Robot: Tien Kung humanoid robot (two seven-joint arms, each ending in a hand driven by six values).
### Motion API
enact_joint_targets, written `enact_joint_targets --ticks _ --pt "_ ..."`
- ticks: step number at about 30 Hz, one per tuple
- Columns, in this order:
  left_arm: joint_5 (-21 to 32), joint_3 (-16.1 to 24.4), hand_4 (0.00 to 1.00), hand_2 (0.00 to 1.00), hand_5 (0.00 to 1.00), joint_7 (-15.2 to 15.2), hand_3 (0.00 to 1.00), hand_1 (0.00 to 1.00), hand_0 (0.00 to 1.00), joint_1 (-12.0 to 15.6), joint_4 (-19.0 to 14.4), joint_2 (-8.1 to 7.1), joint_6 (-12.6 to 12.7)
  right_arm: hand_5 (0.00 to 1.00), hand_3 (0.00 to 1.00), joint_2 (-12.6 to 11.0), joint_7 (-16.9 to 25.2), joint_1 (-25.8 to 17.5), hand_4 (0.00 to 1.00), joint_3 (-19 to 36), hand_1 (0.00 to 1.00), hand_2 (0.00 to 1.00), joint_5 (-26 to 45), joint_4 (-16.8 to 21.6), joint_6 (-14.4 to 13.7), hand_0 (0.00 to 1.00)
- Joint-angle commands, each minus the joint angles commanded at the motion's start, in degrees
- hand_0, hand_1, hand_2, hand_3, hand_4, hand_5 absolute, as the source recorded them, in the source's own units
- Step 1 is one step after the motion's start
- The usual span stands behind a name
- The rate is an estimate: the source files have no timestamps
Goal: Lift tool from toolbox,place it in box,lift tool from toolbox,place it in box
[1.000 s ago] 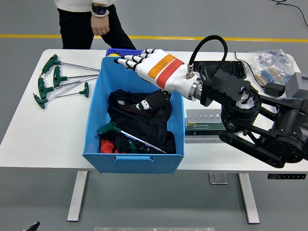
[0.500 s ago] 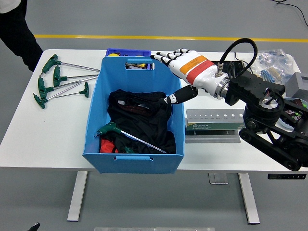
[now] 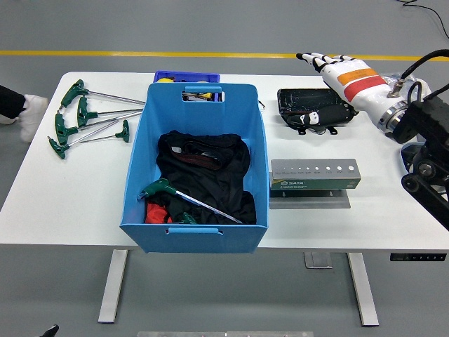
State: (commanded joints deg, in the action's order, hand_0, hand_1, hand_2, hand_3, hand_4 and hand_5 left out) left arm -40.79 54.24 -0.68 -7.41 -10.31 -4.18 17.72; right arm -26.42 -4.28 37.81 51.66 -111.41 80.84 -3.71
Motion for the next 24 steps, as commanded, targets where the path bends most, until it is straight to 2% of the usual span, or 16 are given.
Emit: enact_joint_targets --ticks 3,4,6,8,12,15,16,18,21,22,24 --pt "-0.85 0.68 0.632 0.762 0.536 -0.14 0.647 0.743 0.733 0.01 0.0 0.15 0.04 0.634 0.97 -0.74 2.52 -3.44 0.998 4.17 0.814 0.957 6.75 1.38 -3.11 0.829" --pt "-0.9 0.74 0.632 0.761 0.536 -0.14 0.646 0.742 0.732 0.02 0.0 0.18 0.05 0.649 0.922 -0.88 3.07 -4.36 0.998 5.2 0.807 0.918 8.99 1.63 -3.74 0.827" --pt "-0.87 0.75 0.632 0.761 0.536 -0.16 0.646 0.742 0.732 0.04 0.0 0.26 0.09 0.649 0.922 -1.21 4.8 -7.21 0.998 8.12 0.807 0.918 13.83 2.31 -5.4 0.827" --pt "-1.03 0.81 0.632 0.761 0.536 -0.23 0.646 0.742 0.732 0.03 0.0 0.3 0.08 0.649 0.922 -1.35 5.99 -9.65 0.998 10.52 0.807 0.918 19.04 2.64 -5.96 0.827" --pt "-1.45 0.77 0.631 0.758 0.535 -0.36 0.643 0.736 0.732 -0.05 0.0 0.34 0.04 0.687 0.906 -1.06 7.4 -14.65 0.998 15.39 0.811 0.897 28.35 3.06 -5.38 0.829" --pt "-1.59 0.83 0.631 0.758 0.535 -0.39 0.643 0.736 0.732 -0.05 0.0 0.4 0.06 0.687 0.906 0.07 7.9 -18.55 0.998 19.37 0.811 0.897 35.8 3.0 -5.56 0.829" --pt "-1.48 0.71 0.63 0.754 0.535 -0.4 0.641 0.733 0.729 -0.07 0.0 0.42 0.07 0.791 0.908 0.85 8.09 -20.13 0.998 21.0 0.825 0.895 38.41 2.8 -5.61 0.842" --pt "-1.44 0.6 0.63 0.754 0.535 -0.4 0.641 0.733 0.729 -0.09 0.0 0.43 0.05 0.791 0.908 1.65 8.15 -21.91 0.998 22.84 0.825 0.895 42.57 2.7 -5.49 0.842" --pt "-1.53 0.7 0.63 0.754 0.535 -0.41 0.641 0.733 0.729 -0.07 0.0 0.49 0.07 0.791 0.908 4.09 7.16 -25.52 0.998 26.83 0.825 0.895 49.83 2.35 -4.97 0.842" --pt "-1.5 0.66 0.63 0.754 0.536 -0.41 0.641 0.732 0.726 -0.07 0.0 0.51 0.06 0.798 0.877 4.98 6.56 -26.49 0.998 28.22 0.814 0.87 52.42 2.25 -4.7 0.824" --pt "-1.5 0.67 0.63 0.754 0.536 -0.39 0.641 0.732 0.726 -0.04 0.0 0.52 0.02 0.798 0.877 6.63 4.36 -27.76 0.998 30.52 0.814 0.87 56.22 2.13 -4.43 0.824"
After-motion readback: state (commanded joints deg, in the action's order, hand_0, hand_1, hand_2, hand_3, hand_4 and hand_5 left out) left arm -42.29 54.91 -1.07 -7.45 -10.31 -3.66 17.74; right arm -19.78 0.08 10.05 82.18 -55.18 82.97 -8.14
